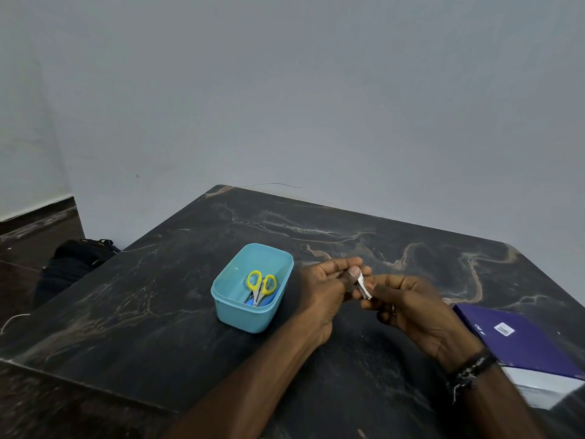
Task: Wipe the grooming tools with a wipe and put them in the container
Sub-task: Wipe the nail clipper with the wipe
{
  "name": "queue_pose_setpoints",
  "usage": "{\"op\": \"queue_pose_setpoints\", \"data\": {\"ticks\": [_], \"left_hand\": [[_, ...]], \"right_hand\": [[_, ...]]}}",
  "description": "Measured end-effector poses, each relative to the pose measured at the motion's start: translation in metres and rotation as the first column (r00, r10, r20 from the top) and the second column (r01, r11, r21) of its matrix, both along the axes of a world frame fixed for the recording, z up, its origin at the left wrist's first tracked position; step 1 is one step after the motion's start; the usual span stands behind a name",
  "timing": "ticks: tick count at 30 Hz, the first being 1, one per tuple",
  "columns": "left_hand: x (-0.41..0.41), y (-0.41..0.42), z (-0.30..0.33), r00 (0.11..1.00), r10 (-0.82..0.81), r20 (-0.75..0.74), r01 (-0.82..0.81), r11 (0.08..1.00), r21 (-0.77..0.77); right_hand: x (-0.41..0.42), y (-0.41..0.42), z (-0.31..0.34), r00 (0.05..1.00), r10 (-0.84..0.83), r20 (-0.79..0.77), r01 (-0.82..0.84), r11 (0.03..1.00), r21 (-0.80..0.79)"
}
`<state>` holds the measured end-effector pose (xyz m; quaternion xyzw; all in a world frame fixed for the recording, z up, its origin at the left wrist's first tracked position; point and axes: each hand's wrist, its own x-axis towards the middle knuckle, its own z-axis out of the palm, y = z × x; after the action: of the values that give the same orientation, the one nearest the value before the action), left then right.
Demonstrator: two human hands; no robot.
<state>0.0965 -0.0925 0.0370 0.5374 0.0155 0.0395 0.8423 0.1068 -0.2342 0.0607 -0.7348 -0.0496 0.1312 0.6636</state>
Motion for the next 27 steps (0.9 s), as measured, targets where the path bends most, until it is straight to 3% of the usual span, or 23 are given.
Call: {"op": "queue_pose_setpoints", "data": {"ticks": [9,15,21,27], "left_hand": [[0.0005,-0.0019,-0.0024,0.999,-0.01,-0.036,0.011,1.0,0.018],[-0.0008,0.0001,0.0,0.998,0.052,-0.029,-0.053,0.998,-0.016],[-0.0024,-0.0025,0.0009,0.997,0.034,-0.066,-0.032,0.999,0.03],[-0.0013,0.0018,0.0012,0.998,0.05,-0.035,-0.051,0.998,-0.024]], "right_hand": [[-0.0024,0.0046,-0.0016,0.995,-0.096,0.017,0.095,0.992,0.079],[-0.0034,0.0029,0.002,1.0,0.013,-0.022,-0.011,0.997,0.077],[-0.0011,0.0,0.0021,0.999,-0.009,-0.04,0.019,0.969,0.246],[-0.0002,-0.0023,0.0006,0.984,0.169,-0.051,-0.159,0.974,0.163]]}}
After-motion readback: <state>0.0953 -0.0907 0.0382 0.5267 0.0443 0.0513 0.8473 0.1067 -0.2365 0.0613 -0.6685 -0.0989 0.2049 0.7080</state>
